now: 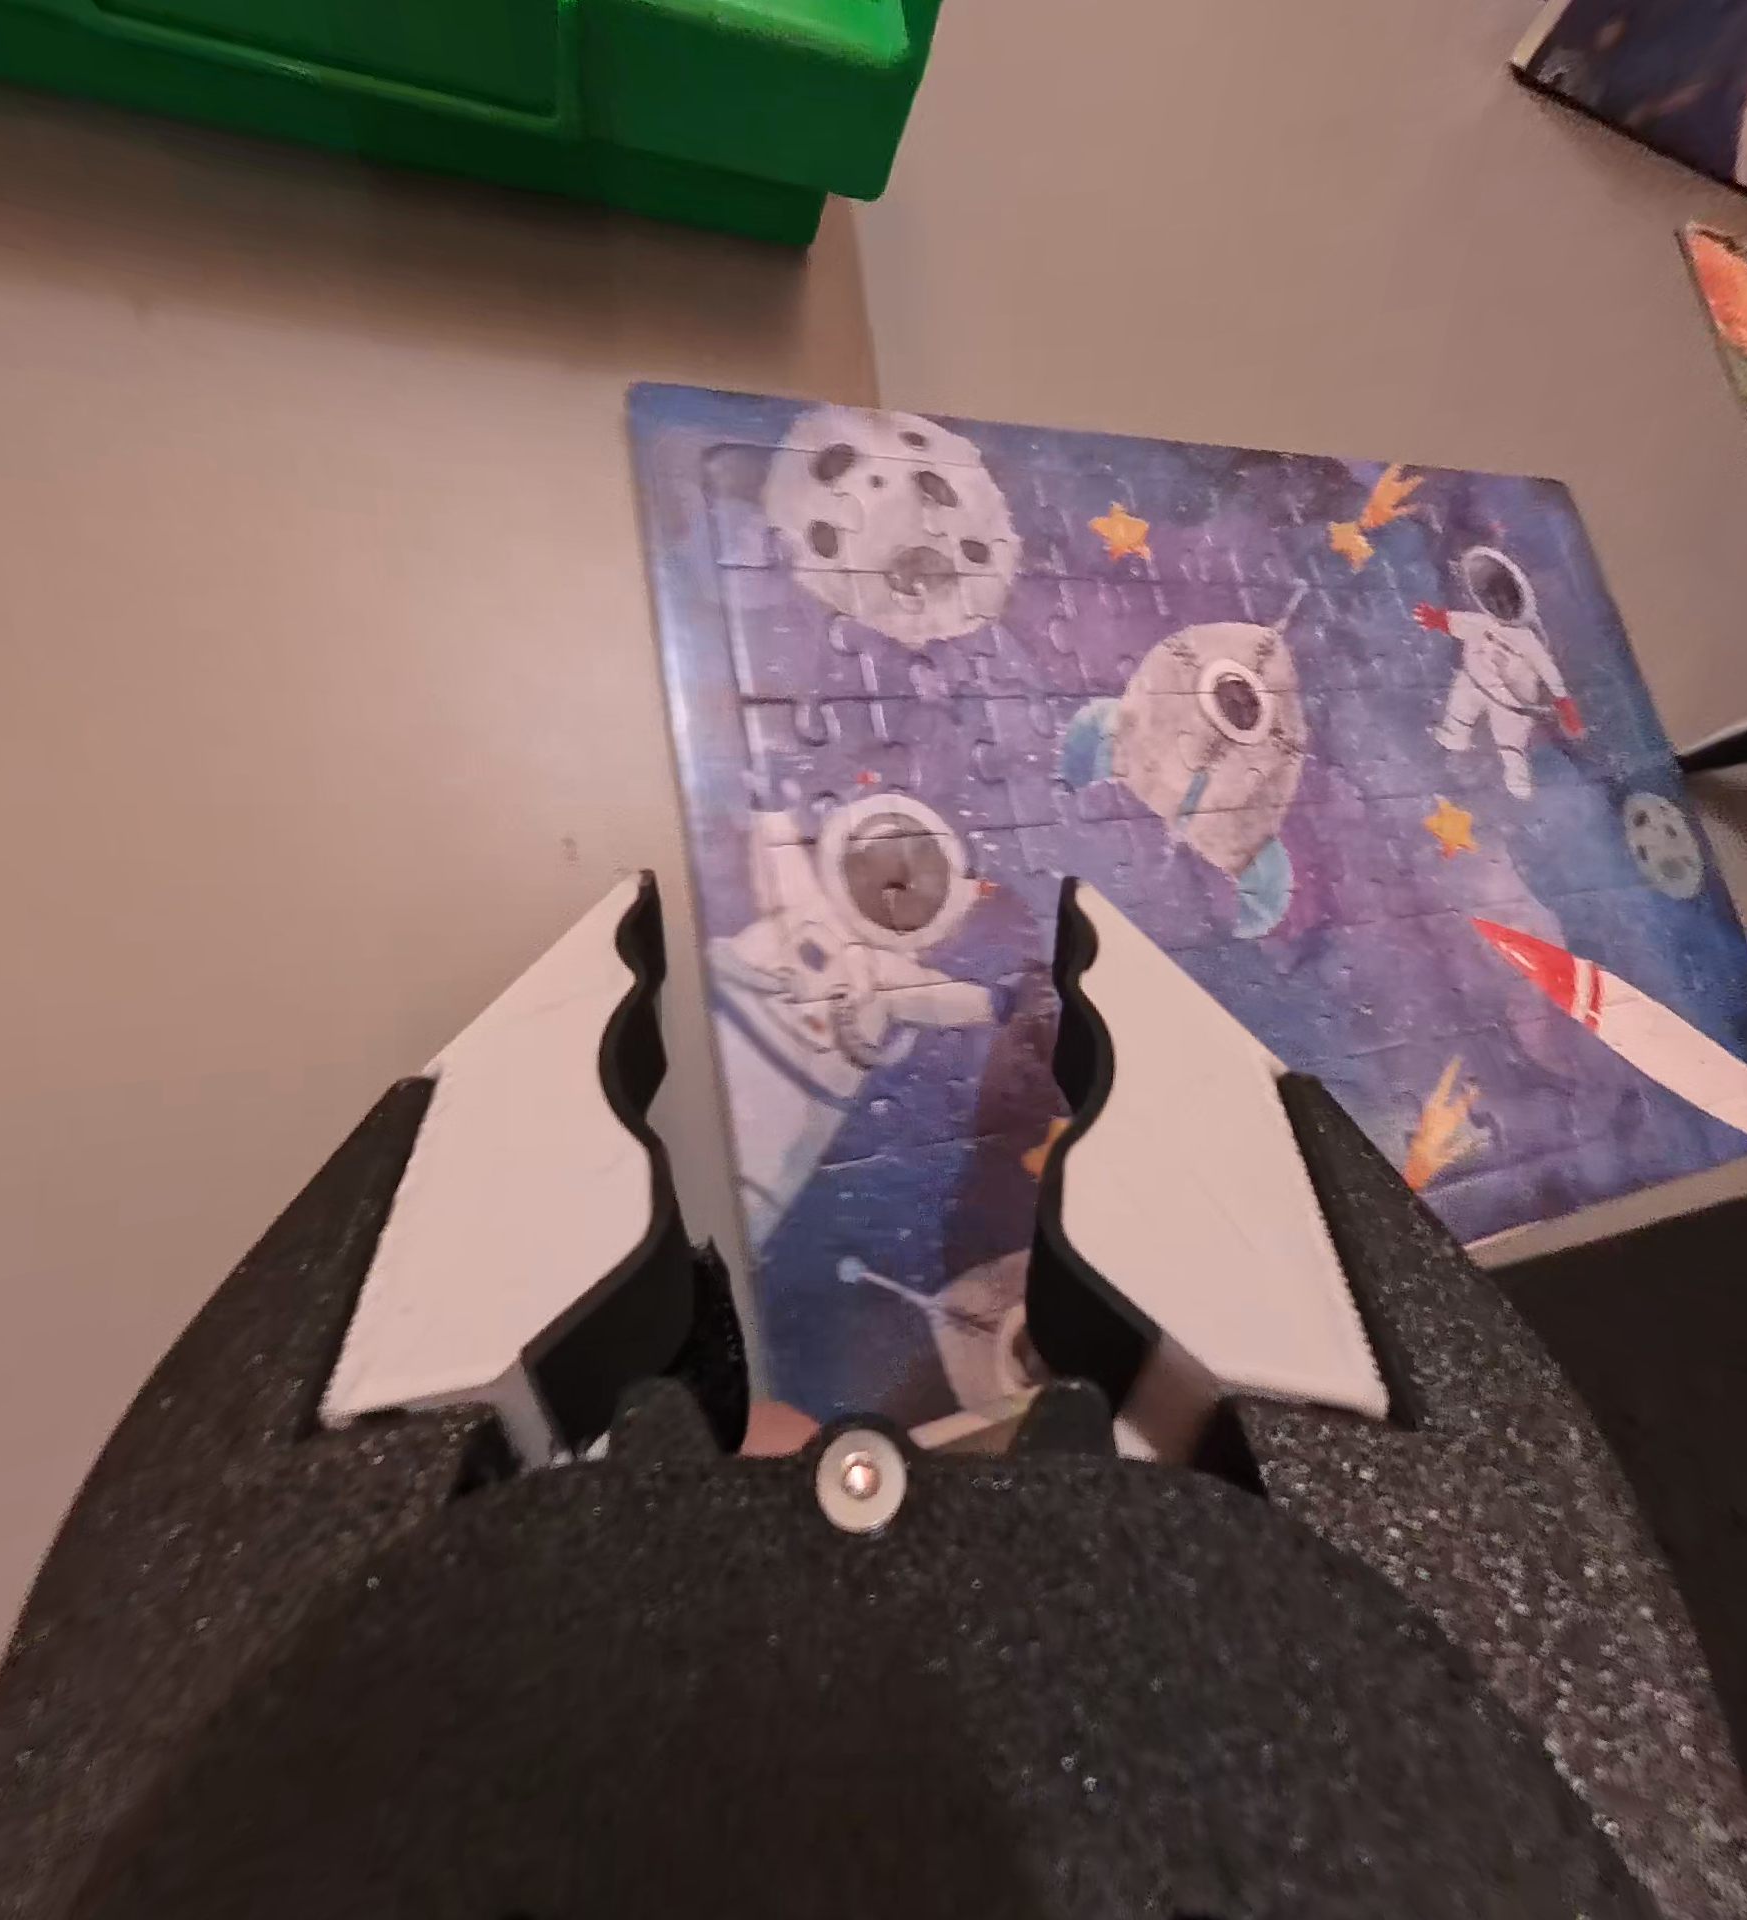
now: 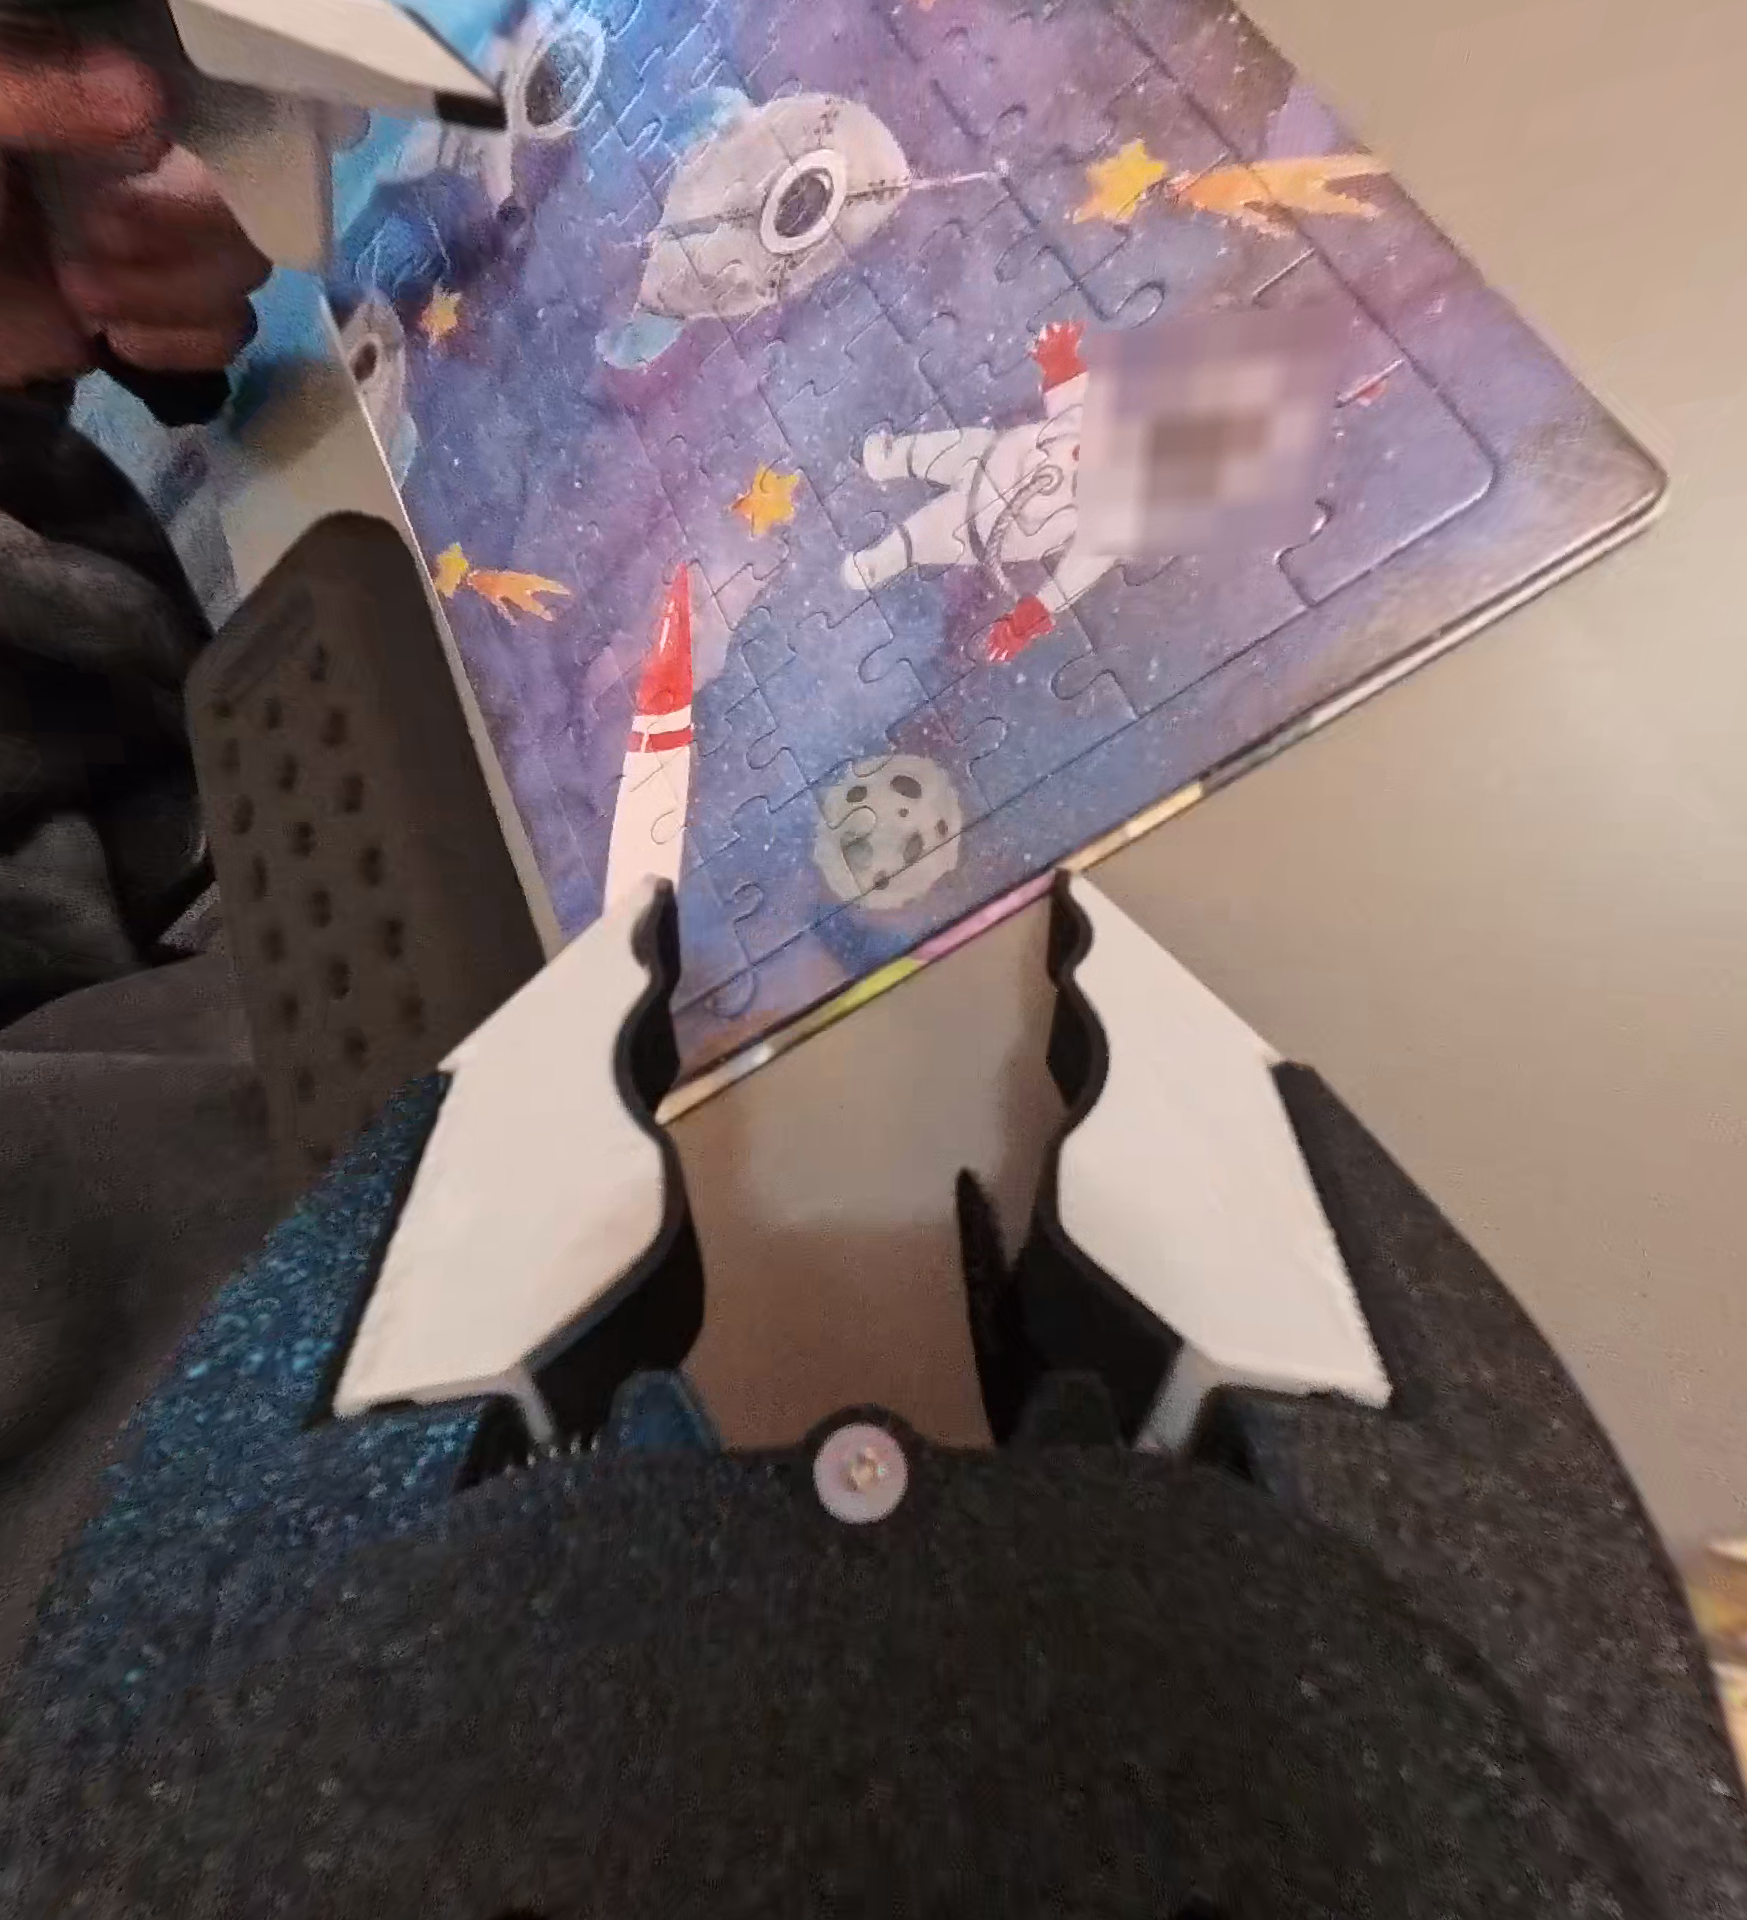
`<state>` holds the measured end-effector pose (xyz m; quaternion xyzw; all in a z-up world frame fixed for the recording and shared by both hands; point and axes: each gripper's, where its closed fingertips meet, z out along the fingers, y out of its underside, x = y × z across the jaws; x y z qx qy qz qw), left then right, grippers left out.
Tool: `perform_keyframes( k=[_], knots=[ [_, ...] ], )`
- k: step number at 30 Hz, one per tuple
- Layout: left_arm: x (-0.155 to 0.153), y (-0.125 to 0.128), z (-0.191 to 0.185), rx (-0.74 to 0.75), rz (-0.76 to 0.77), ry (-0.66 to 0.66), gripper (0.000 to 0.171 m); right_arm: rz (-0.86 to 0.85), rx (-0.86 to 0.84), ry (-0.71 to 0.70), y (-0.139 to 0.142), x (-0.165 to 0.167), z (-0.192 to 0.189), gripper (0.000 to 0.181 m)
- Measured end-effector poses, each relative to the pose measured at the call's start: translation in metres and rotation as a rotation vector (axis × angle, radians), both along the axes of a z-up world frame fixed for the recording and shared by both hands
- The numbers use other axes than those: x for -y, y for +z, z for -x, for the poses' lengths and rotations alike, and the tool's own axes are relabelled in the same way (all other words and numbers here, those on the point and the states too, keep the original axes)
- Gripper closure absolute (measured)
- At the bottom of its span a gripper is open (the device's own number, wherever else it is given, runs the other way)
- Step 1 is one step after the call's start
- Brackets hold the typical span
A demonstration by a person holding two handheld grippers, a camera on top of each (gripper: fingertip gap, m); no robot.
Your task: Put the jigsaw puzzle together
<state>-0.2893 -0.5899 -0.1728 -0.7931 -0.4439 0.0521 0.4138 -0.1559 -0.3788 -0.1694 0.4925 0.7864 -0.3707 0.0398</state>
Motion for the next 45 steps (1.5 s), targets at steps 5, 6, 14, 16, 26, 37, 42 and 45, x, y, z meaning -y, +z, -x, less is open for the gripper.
perform_keyframes(
  k=[5, 6, 14, 16, 26, 37, 42, 45],
  knots=[
    [0.028, -0.003, 0.012, -0.043, 0.034, 0.008, 0.113, -0.127, -0.019, 0.023, -0.005, 0.031, 0.019, 0.104],
    [0.036, -0.003, 0.016, -0.043, 0.042, 0.008, 0.110, -0.144, -0.020, 0.045, -0.005, 0.041, 0.022, 0.102],
    [0.134, -0.003, 0.080, -0.005, 0.099, 0.090, 0.102, -0.131, -0.008, 0.184, -0.005, 0.149, 0.066, 0.106],
    [0.160, -0.004, 0.100, 0.009, 0.124, 0.100, 0.103, -0.094, -0.005, 0.187, -0.004, 0.176, 0.082, 0.109],
    [0.184, 0.019, 0.117, -0.026, 0.140, 0.200, 0.103, 0.009, -0.042, 0.187, 0.018, 0.168, 0.082, 0.122],
    [-0.208, 0.066, -0.124, 0.174, -0.169, -0.725, 0.110, -0.342, -0.284, -0.555, 0.039, -0.222, -0.041, 0.105],
    [-0.297, 0.043, -0.146, 0.162, -0.017, -0.848, 0.097, -0.401, -0.288, -0.704, 0.026, -0.296, -0.081, 0.085],
    [-0.332, 0.032, -0.146, 0.173, 0.125, -0.888, 0.087, -0.436, -0.223, -0.738, 0.012, -0.317, -0.082, 0.083]
  ],
)
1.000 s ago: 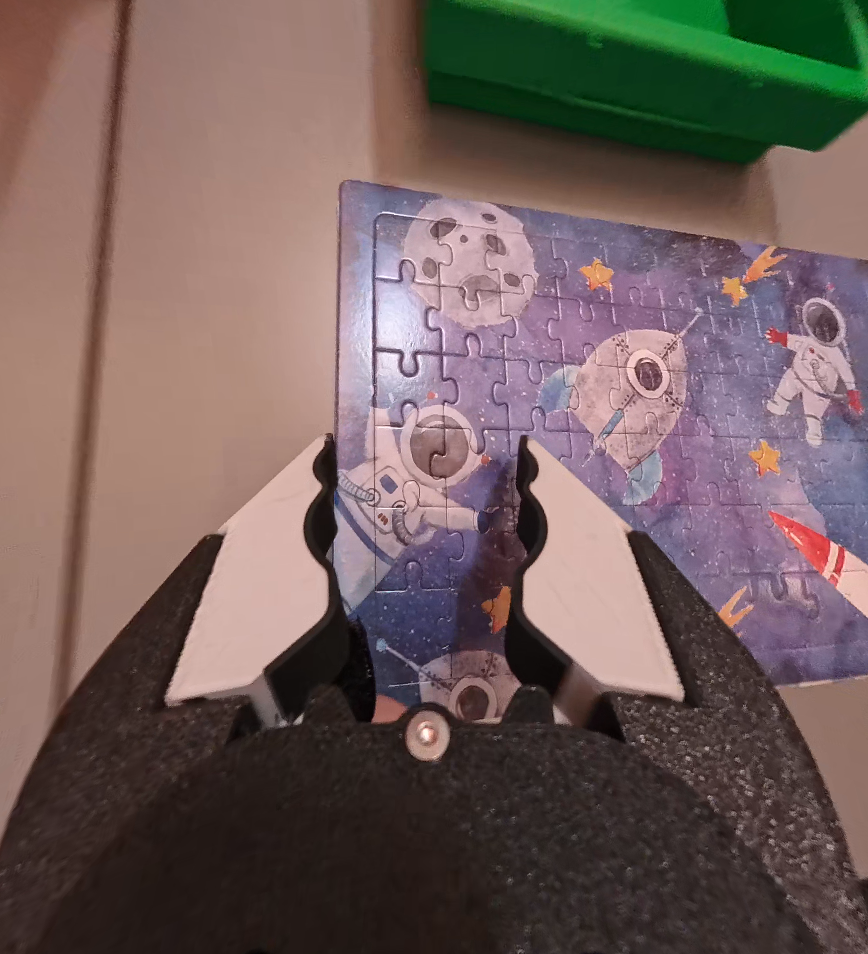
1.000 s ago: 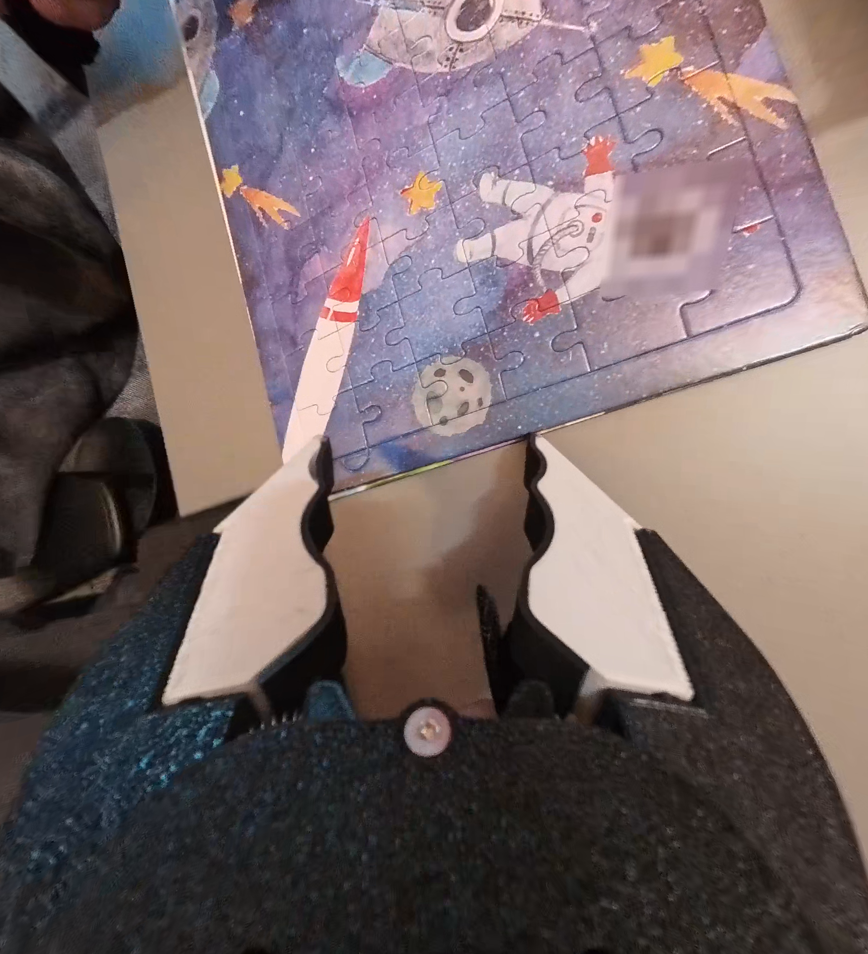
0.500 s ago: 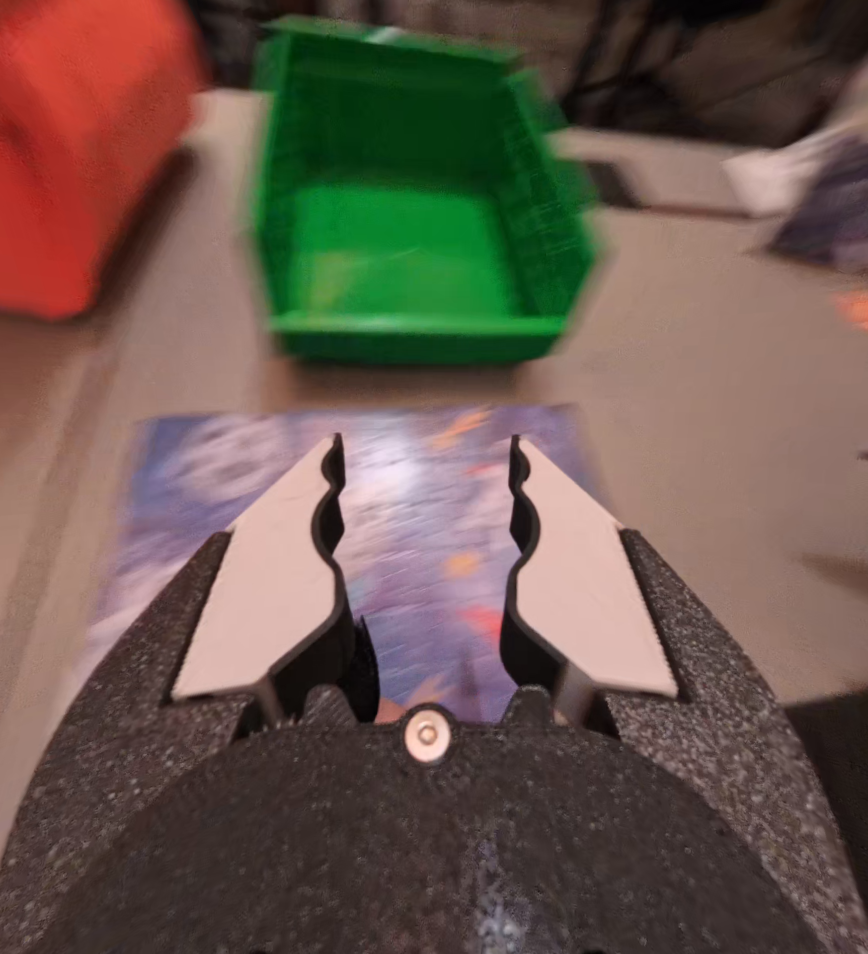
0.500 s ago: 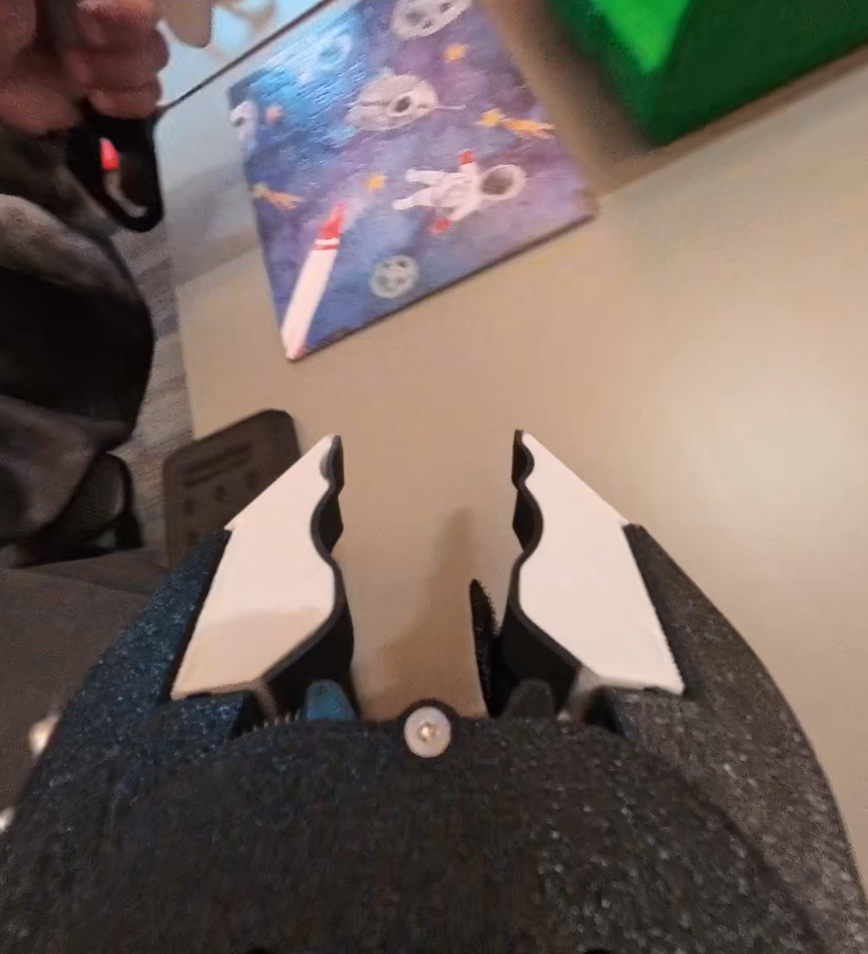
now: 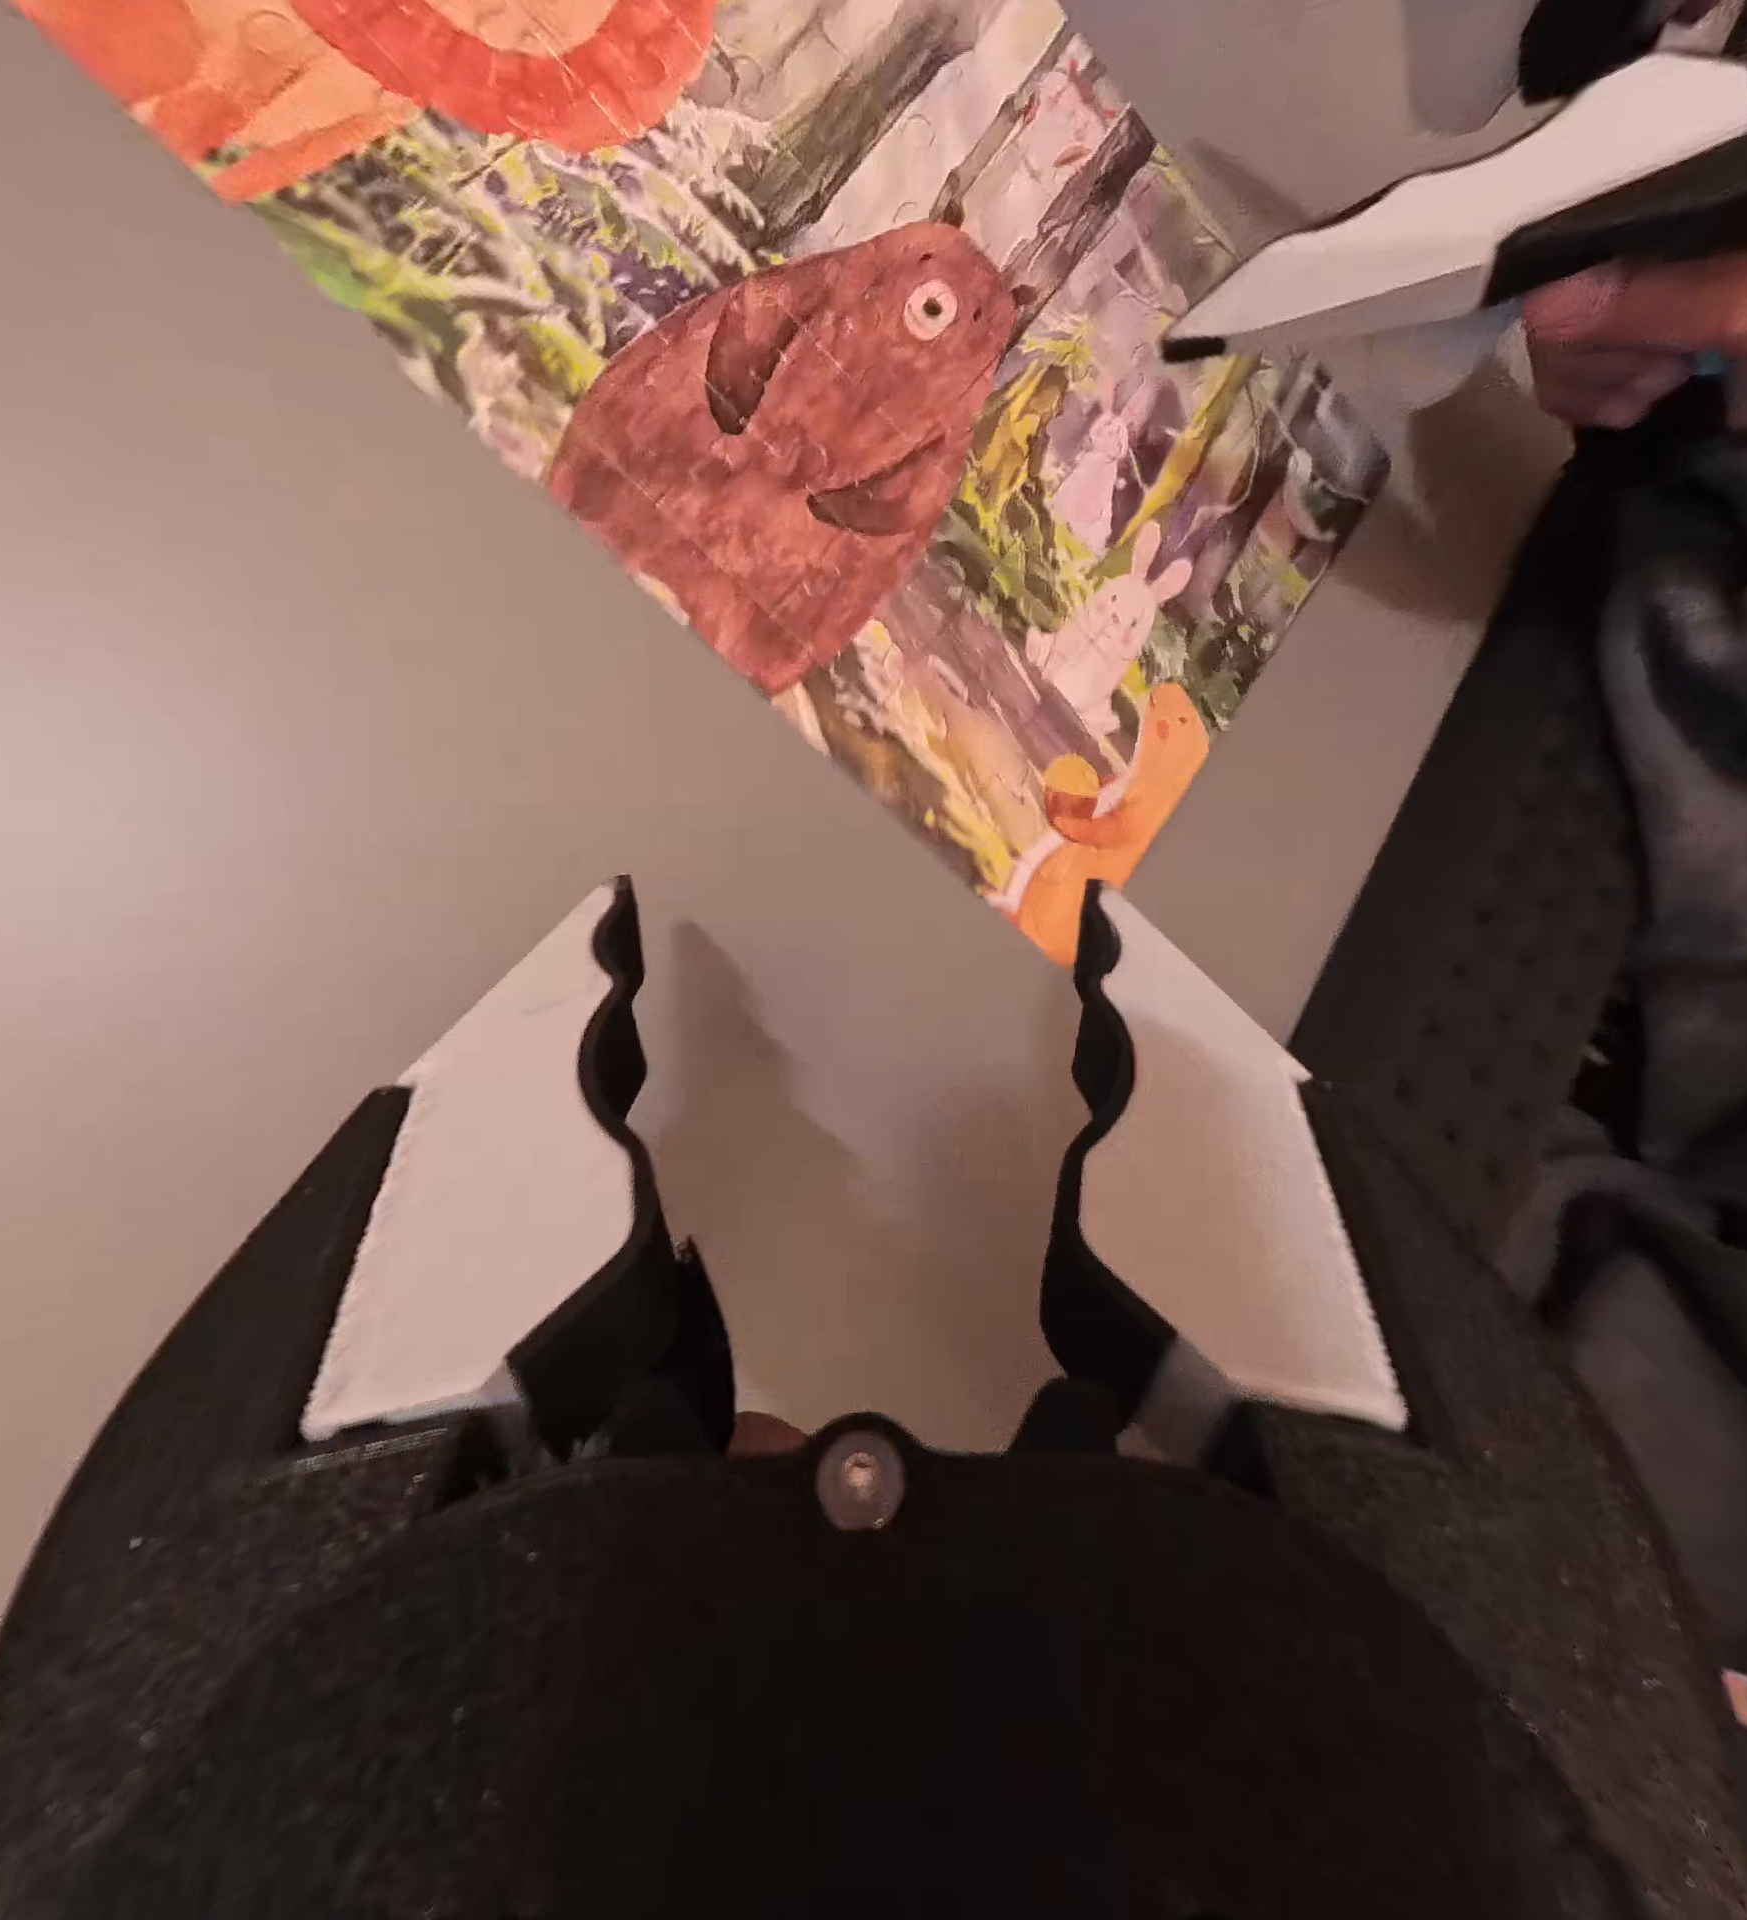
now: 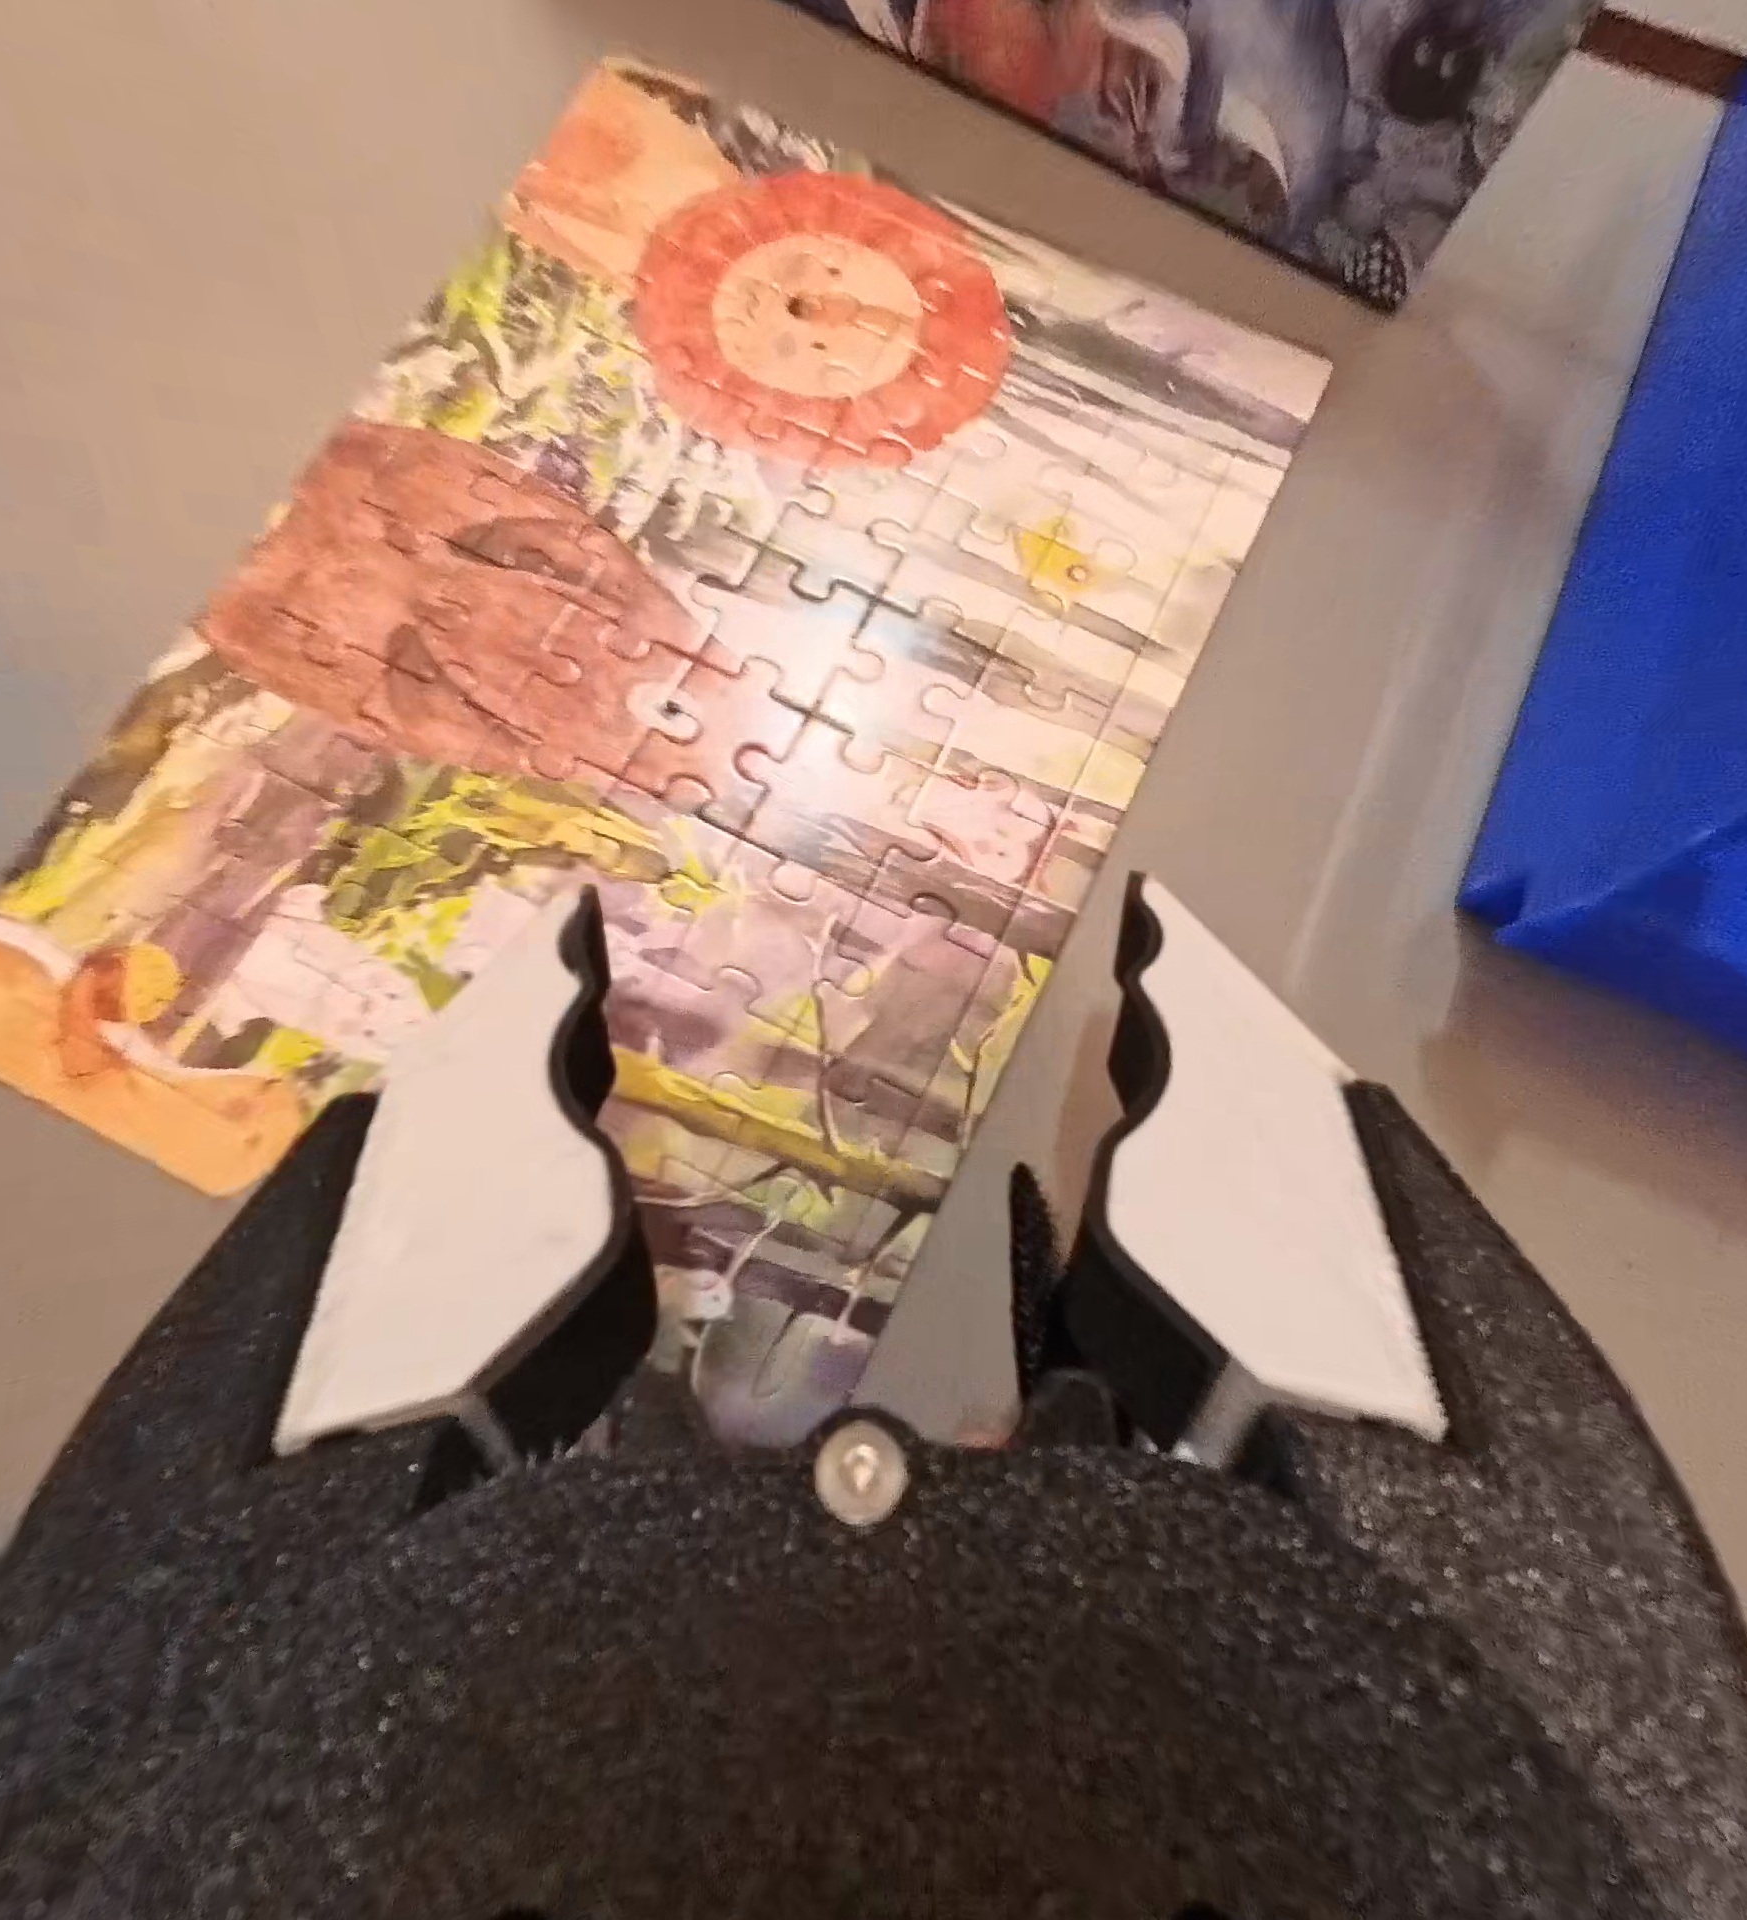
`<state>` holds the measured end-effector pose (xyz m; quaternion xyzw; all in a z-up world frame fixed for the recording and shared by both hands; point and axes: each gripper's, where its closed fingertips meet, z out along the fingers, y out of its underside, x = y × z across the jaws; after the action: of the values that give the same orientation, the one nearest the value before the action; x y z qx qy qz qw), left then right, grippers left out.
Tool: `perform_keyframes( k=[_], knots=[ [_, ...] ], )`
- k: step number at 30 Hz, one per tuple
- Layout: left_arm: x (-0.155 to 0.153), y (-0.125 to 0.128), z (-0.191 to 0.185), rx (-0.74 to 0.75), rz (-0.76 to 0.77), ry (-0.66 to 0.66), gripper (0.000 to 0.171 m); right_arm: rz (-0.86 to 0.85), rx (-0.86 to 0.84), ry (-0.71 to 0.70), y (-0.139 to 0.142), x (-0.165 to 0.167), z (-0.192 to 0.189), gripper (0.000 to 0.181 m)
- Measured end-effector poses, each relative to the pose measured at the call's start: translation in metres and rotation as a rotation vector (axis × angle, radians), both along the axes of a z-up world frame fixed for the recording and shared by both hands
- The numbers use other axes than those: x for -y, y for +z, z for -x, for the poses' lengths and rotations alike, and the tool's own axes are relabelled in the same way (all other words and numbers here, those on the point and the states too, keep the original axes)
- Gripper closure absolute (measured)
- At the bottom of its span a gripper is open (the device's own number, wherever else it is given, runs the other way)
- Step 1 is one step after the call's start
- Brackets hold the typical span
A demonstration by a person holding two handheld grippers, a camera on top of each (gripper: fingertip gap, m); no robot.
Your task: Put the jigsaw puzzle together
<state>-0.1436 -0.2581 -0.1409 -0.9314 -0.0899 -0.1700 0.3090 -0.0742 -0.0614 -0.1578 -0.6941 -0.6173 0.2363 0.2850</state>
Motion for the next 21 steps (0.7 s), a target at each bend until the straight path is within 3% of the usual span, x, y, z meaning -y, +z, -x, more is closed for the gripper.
perform_keyframes(
  k=[6, 8, 10, 11, 13, 14, 15, 17, 21],
  knots=[
    [-0.051, -0.017, -0.021, 0.022, -0.074, 0.007, 0.095, 0.057, 0.043, -0.023, -0.025, -0.003, 0.005, 0.098],
    [-0.056, -0.025, -0.022, -0.006, -0.106, 0.041, 0.105, 0.121, 0.018, -0.013, -0.023, 0.007, 0.008, 0.083],
    [-0.057, -0.028, -0.023, -0.017, -0.146, 0.067, 0.108, 0.230, -0.013, -0.004, -0.017, 0.021, 0.012, 0.084],
    [-0.057, -0.028, -0.022, -0.026, -0.170, 0.083, 0.110, 0.369, -0.049, 0.058, -0.010, 0.041, 0.015, 0.126],
    [-0.057, -0.029, -0.021, -0.047, -0.194, 0.099, 0.112, 0.746, -0.161, 0.164, 0.013, 0.081, 0.026, 0.141],
    [-0.056, -0.030, -0.021, -0.059, -0.194, 0.101, 0.114, 0.727, -0.086, 0.100, -0.003, 0.074, 0.025, 0.130],
    [-0.054, -0.030, -0.021, -0.066, -0.189, 0.099, 0.117, 0.650, -0.059, 0.072, -0.011, 0.064, 0.023, 0.143],
    [-0.050, -0.031, -0.022, -0.104, -0.180, 0.065, 0.117, 0.524, -0.120, 0.001, -0.003, 0.041, 0.020, 0.123],
    [-0.039, -0.035, -0.009, -0.291, -0.172, 0.064, 0.109, 0.194, -0.113, -0.165, 0.005, -0.019, -0.002, 0.111]
  ],
)
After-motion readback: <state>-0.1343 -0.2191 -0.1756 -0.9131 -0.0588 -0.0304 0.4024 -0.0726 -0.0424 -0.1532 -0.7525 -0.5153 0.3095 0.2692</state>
